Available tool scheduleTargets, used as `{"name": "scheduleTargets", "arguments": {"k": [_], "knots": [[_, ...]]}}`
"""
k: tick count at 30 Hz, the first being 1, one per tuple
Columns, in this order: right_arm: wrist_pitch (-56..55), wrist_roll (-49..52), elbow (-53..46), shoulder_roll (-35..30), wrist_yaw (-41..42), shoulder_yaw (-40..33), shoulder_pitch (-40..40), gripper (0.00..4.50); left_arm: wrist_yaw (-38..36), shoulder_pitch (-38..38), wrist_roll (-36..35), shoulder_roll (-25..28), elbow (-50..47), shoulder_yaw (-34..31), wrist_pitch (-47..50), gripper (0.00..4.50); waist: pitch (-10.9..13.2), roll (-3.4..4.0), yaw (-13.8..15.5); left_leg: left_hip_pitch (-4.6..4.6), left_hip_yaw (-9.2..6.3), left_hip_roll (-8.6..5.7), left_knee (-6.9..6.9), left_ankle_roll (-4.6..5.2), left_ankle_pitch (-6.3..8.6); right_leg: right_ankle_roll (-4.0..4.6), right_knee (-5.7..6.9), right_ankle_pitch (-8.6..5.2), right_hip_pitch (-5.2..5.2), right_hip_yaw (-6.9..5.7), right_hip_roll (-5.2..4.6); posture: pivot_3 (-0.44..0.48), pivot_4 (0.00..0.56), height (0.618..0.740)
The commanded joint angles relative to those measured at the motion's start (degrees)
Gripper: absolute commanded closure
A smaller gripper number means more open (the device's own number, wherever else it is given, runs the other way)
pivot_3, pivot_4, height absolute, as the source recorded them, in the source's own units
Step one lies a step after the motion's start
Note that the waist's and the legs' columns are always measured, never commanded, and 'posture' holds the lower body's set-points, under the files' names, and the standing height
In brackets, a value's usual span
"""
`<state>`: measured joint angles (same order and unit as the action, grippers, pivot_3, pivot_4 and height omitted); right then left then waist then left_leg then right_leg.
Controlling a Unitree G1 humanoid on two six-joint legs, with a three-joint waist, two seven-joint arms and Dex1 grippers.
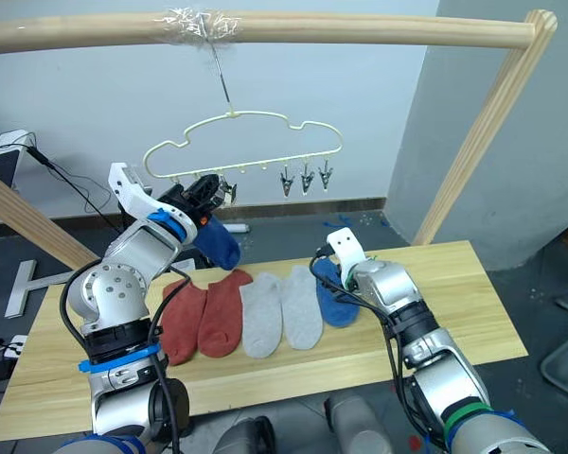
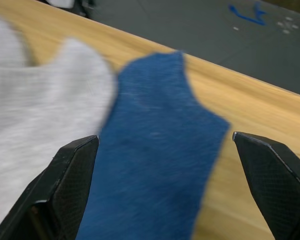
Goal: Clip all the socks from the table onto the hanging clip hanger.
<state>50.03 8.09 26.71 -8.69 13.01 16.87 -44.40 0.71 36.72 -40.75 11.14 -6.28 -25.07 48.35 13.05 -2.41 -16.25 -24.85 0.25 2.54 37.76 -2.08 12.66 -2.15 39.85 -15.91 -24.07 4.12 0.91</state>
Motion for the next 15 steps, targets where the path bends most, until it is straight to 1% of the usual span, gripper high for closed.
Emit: {"name": "scheduleTargets", "arguments": {"k": [1, 8, 15], "knots": [[-3.7, -1.6, 4.5, 1.5, 0.9, -1.2, -2.2, 0.0, 0.3, 0.8, -1.3, 0.2, -2.9, 0.6, -0.2, 4.32, 0.0, 0.0, 0.1, 0.0, -0.01, 0.01, 0.0, 0.0, 0.0, 0.0, 0.0, 0.0, 0.0, 0.0, 0.0, -0.318, 0.211, 0.74], [-5.8, -2.6, 12.3, 4.7, 2.2, -3.5, -3.8, 0.0, 0.6, 0.5, -1.1, 0.4, -3.4, 1.0, -0.2, 4.32, 0.0, 0.0, 0.3, 0.0, -0.03, 0.01, -0.01, 0.0, 0.0, 0.07, 0.0, 0.04, 0.0, -0.02, 0.0, -0.305, 0.209, 0.74], [-8.5, -4.3, 17.8, 4.8, 2.0, -4.9, -4.0, 0.0, 0.9, 0.2, -0.9, 0.6, -3.9, 1.4, -0.3, 4.32, 0.0, 0.0, 0.4, 0.0, -0.04, 0.0, -0.01, 0.0, 0.0, 0.1, 0.01, 0.06, 0.01, -0.03, -0.01, -0.298, 0.203, 0.74]]}}
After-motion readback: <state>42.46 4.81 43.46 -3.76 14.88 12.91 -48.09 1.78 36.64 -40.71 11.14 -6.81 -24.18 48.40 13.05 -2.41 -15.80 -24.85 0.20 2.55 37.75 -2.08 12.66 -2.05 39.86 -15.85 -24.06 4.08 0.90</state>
